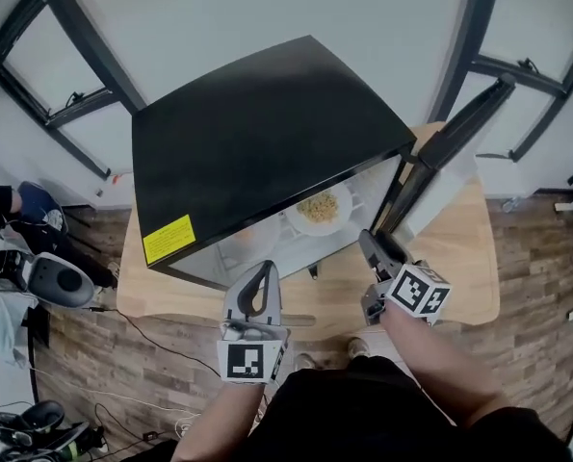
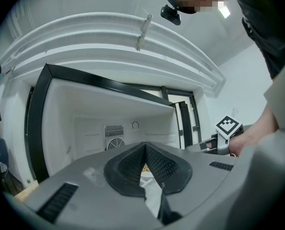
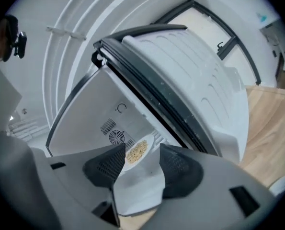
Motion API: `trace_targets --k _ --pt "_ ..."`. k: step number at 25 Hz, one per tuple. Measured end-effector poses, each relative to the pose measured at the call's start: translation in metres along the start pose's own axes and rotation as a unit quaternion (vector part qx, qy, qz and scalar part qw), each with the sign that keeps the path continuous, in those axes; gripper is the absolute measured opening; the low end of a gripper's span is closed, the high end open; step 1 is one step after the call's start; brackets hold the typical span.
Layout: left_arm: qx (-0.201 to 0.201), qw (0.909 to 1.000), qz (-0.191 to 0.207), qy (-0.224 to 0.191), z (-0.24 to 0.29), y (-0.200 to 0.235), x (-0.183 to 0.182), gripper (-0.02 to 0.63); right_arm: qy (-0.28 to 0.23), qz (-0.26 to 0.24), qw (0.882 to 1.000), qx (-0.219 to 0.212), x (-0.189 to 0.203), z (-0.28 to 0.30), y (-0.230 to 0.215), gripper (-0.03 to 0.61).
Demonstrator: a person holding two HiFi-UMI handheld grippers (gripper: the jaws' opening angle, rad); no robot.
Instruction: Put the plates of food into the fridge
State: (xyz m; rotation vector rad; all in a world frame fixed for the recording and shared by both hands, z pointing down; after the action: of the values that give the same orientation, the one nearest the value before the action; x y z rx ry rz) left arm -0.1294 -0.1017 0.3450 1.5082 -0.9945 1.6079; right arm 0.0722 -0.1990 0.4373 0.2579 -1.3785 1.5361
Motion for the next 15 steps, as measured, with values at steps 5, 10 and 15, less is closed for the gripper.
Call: trace_targets --k 5,10,15 --pt "0.023 0.9997 0.009 0.008 0.013 -0.022 0.01 0.005 -0.051 0.033 0.998 -0.005 -0.009 -0.046 -0.033 0.224" --pt "0.074 0.9969 0.023 0.009 0.03 -0.052 0.009 0.005 -0.077 0.075 0.994 0.038 -0.003 -0.09 -0.081 0.224" --pt "0.112 0.9934 0.02 0.013 0.046 -0.079 0.015 0.004 -0.095 0.108 0.985 0.093 0.012 -0.14 -0.129 0.224"
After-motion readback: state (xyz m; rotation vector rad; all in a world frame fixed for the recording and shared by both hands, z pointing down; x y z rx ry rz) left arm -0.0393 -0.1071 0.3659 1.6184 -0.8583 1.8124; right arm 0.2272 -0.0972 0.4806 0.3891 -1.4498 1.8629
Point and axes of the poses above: the fingertips, and each gripper's own axes: z forward along the fingers, y to its left, x out of its underside, the point moved 2 cm from there along -z, backward along the fingers, and after that the axes turned 12 degrees about x, right-handed, at the moved point
